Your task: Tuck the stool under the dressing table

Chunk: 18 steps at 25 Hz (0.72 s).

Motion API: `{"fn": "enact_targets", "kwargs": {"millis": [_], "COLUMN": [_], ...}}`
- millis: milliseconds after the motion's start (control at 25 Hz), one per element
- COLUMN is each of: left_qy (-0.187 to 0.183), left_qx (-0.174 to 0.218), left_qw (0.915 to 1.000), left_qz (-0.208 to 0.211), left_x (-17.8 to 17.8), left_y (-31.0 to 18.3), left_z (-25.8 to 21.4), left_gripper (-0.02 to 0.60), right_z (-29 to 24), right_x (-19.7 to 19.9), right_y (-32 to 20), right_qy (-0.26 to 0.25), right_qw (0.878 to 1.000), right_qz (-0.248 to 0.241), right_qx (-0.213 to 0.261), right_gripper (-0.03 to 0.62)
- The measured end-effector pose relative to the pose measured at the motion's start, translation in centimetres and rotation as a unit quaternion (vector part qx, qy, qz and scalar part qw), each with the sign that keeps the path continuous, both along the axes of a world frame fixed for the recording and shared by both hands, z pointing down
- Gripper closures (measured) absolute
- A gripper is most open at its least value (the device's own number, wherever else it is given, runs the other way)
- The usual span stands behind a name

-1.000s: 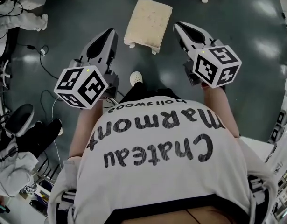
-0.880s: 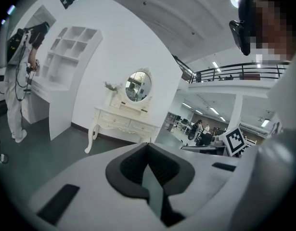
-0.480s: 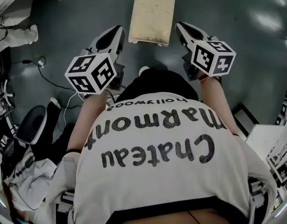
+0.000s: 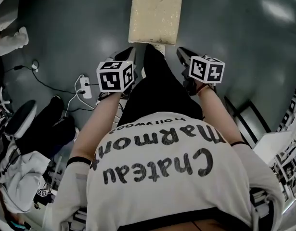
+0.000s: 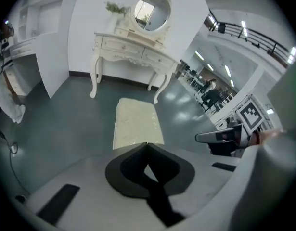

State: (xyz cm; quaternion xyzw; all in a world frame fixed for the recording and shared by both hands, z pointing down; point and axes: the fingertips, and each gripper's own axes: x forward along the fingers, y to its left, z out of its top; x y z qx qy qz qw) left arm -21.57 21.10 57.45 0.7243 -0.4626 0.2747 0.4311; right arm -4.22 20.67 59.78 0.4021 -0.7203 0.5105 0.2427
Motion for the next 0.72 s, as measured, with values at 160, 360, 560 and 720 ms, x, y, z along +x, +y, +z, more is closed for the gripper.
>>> {"fn": "enact_targets", "kwargs": {"millis": [160,360,560,720], "left_qy": [-0.042,-0.032,-0.048,-0.02], "left_qx": [-0.077,-0.133,-0.205,-0.259], "left_qw": [0.9961,0.9906,0.9776,0.9647], "left_qz": [0.006,-0.008,-0.008,0.04], "left_x": [-5.7,-7.7,-8.9,-7.7], "left_y": [-3.9,-3.5,-2.6,-2.3], "left_z": [8.0,14.1,19.1,22.3], "left_gripper": [0.56,0.558,0.551,0.36], "right_z": [9.6,16.5,20.0,22.0], "right_x": [-2.7,-1.4,-0.9,-1.5], "right_y": [-3.4,-5.7,-4.5,-2.5], "right_qy": [-0.01,0.019,0.034,0.009], "right_qw": [0.994,0.992,0.982,0.965], "right_qz": [0.011,-0.003,-0.075,-0.144], "right_qx": [-0.105,-0.124,-0.168,-0.221], "right_gripper": [0.568,0.569,0.568,0.343]}}
